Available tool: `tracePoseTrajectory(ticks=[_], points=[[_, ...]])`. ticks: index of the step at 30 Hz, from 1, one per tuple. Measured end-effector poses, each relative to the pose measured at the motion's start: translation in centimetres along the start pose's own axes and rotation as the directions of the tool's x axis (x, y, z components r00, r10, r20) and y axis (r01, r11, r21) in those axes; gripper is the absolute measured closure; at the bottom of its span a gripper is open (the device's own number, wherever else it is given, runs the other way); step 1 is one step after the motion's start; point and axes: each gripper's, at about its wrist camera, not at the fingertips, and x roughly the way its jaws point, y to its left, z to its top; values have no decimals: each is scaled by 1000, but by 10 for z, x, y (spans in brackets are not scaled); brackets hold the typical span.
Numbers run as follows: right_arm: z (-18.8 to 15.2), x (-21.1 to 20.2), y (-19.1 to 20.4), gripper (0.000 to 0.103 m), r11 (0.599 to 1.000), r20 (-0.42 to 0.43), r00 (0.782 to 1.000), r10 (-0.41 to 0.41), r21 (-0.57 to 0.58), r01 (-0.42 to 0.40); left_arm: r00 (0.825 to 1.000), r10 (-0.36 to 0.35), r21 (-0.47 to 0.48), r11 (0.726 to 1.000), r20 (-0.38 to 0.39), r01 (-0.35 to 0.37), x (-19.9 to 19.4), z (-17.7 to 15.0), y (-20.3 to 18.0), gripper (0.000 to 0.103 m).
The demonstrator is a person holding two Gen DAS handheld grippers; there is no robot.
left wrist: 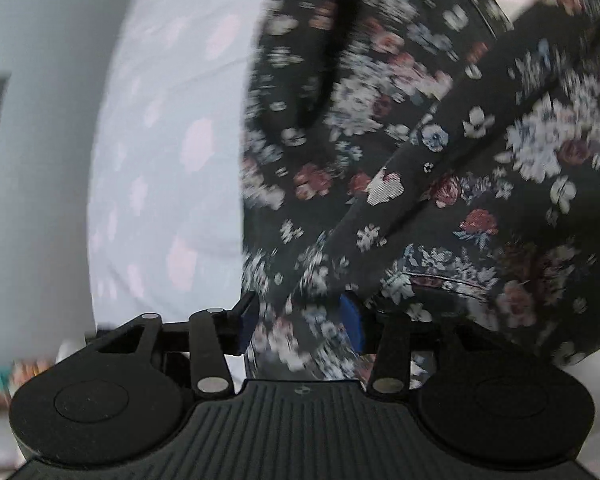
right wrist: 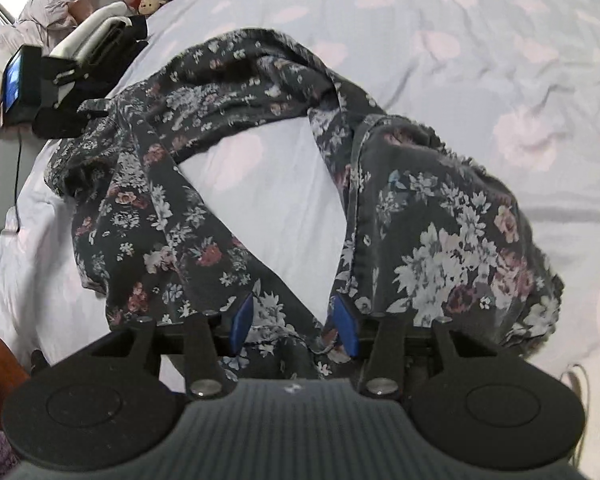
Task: Fold clothes
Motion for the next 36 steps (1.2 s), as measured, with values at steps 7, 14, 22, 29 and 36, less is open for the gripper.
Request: tracePoseTrajectory(ticks=[7, 14, 22, 29, 36], points=[[3, 16, -13, 55, 997, -30, 999, 42, 66, -40, 998, -22, 101, 994, -59, 28, 18, 5, -18, 60], [3, 14, -12, 55, 997, -21, 999, 39, 73, -38, 995, 12, 82, 997, -94, -5, 15, -5, -37, 101], [-2, -16, 4, 55, 999, 77, 996, -32, 22, 31, 988, 126, -101, 986, -87, -134, -79, -80, -77, 102], [27, -29, 19, 52, 978, 150, 969, -199, -35, 206, 981, 144, -219, 961, -127, -169, -142, -118, -123, 102], [81, 22, 12, 50, 956, 99, 951, -292, 16, 292, 976, 145, -336, 922, -160, -192, -179, -133, -159, 102]])
